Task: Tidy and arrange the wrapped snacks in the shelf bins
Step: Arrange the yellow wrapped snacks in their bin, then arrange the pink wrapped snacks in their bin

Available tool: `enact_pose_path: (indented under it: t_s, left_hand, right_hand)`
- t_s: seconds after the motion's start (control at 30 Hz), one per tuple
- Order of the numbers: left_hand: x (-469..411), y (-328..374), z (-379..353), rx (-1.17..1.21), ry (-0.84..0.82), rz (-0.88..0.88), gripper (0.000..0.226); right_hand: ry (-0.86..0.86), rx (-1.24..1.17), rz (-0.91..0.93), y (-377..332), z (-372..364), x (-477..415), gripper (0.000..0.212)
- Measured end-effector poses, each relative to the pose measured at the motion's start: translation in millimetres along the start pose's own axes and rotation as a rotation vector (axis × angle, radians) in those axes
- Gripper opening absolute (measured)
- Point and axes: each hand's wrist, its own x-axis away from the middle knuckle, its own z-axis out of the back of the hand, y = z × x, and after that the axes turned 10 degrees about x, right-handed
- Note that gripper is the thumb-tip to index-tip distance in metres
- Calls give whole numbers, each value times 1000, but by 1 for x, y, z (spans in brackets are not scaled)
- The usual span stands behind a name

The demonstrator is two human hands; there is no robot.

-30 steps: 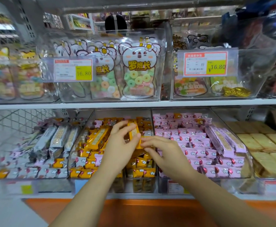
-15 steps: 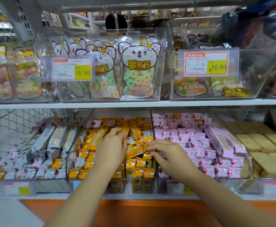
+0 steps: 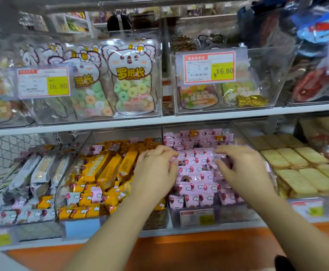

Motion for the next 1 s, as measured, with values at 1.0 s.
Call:
enact_pose_path:
  t_s: [1.0]
  left_hand:
    - [-29,57,-42,478,-244,31,32]
  right_hand:
    - [-173,-195,-83,12,4,0,41]
